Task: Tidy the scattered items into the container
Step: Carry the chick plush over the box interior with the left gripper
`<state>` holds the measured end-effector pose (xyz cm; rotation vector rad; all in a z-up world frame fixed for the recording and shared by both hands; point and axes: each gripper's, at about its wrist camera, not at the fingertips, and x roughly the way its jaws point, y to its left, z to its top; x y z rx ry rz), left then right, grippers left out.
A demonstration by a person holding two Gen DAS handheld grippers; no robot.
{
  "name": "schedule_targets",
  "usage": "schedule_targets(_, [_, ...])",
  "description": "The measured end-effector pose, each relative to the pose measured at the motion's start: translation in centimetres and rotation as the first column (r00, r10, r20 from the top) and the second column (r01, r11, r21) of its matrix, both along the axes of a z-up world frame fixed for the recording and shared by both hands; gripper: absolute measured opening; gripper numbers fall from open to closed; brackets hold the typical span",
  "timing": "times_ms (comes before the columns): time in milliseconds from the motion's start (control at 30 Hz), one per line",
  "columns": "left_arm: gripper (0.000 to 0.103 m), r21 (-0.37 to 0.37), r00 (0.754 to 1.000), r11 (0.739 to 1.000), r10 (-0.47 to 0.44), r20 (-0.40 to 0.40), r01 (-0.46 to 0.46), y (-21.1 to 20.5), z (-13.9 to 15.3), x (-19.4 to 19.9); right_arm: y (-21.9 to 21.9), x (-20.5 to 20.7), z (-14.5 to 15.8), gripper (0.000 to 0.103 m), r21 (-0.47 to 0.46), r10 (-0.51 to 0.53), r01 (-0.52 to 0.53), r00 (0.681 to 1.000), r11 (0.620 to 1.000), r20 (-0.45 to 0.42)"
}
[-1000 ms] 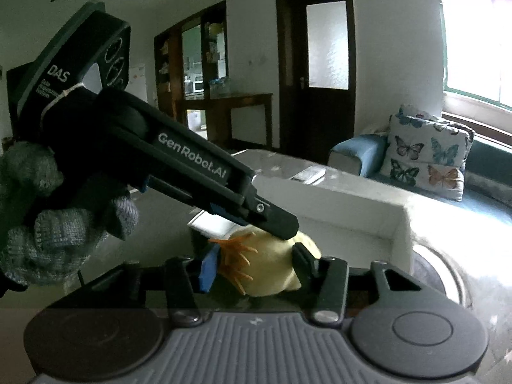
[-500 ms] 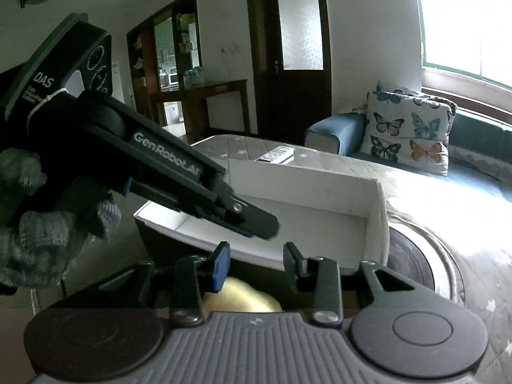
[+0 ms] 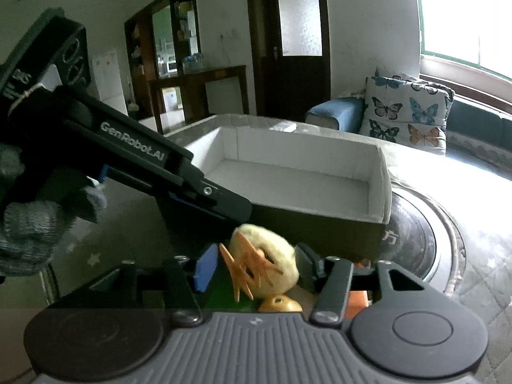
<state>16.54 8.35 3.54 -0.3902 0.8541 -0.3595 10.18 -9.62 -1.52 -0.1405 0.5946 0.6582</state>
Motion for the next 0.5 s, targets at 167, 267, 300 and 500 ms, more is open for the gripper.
schedule_targets(167, [0.03,-0.051,0.999,0.998,0.036,-0.024,-0.037,0.5,-0.9,0.0,0.2,0.4,-1.0,0.064,-0.005,-0.028,0.028,0.999,1.0,-0.023])
schedule_targets(267, [0.031,-0.064,0.999,0.997,0.041,-0.029,-0.043,0.4,-1.0,0.5,0.4,0.6,-1.4,0.064,-0.003,-0.039,0.039,0.999,0.999,-0.036])
schedule_targets(300, [0.031,-0.066,0.999,0.997,0.039,-0.03,-0.04,0.3,-1.1,0.7,0.5,0.9,-1.6,0.063,-0.001,-0.041,0.041,0.998,0.999,-0.043])
schedule_targets(500, [0.034,-0.067,0.998,0.997,0.045,-0.041,-0.048,-0.1,-1.6,1.4,0.7,1.3,-2.3,0.055,0.005,-0.046,0.047,0.996,0.999,-0.075])
